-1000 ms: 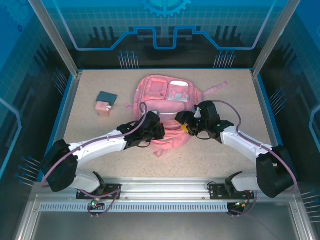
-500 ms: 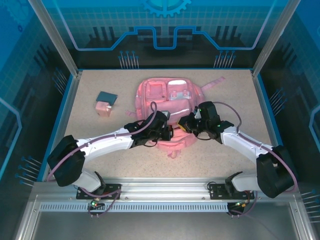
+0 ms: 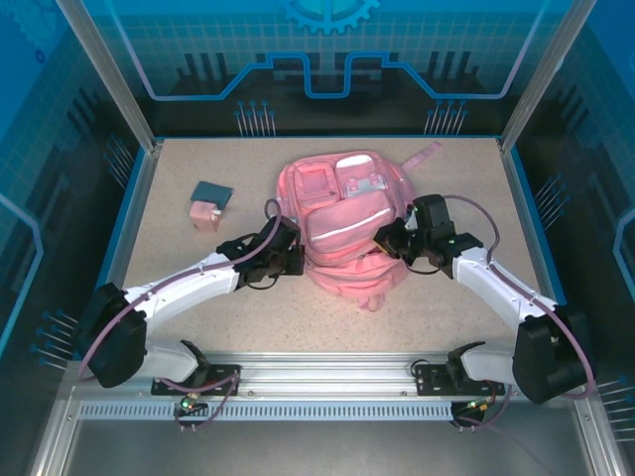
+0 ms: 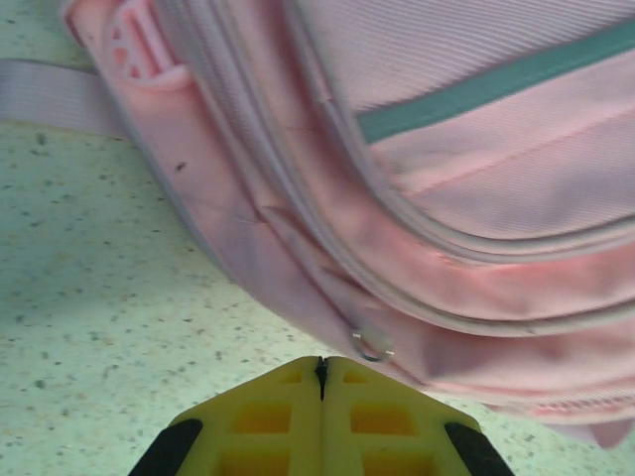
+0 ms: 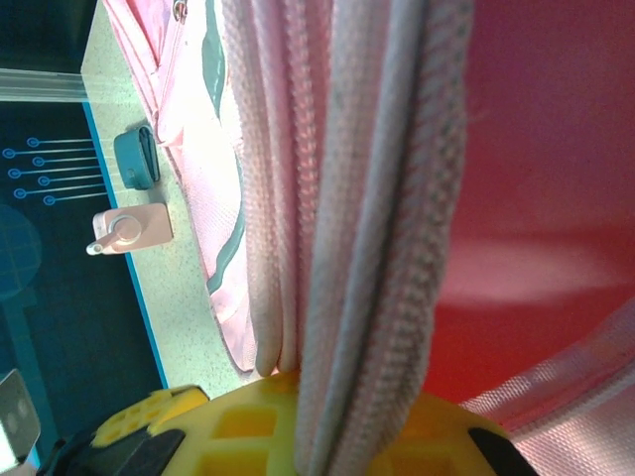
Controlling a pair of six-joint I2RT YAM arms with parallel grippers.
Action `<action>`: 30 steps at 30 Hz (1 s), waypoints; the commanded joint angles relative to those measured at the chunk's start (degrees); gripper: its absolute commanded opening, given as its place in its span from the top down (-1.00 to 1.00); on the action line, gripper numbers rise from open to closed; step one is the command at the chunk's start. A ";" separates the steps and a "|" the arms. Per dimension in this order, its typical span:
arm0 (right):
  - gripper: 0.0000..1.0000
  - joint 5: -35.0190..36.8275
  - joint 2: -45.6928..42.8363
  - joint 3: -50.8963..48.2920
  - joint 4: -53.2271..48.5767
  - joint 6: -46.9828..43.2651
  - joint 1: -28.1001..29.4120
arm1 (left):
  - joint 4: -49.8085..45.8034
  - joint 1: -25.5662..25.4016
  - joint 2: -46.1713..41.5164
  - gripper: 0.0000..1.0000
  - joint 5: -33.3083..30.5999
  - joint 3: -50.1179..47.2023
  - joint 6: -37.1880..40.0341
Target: Pack the student bag
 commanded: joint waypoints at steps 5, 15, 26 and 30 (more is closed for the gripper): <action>0.98 -10.84 -0.36 0.39 12.95 3.52 -1.10 | 9.42 -4.70 -2.87 0.52 6.76 0.03 -0.79; 0.99 -13.55 -0.35 1.46 16.26 5.95 -0.62 | 16.86 -10.87 4.64 0.09 6.08 2.64 -6.39; 1.00 -13.27 -0.60 1.42 16.70 6.56 1.22 | 17.87 -12.01 9.04 0.09 -2.79 6.70 -8.08; 1.00 -13.09 -0.29 1.51 16.88 6.65 2.04 | 18.46 -12.52 9.23 0.21 -5.14 7.35 -7.12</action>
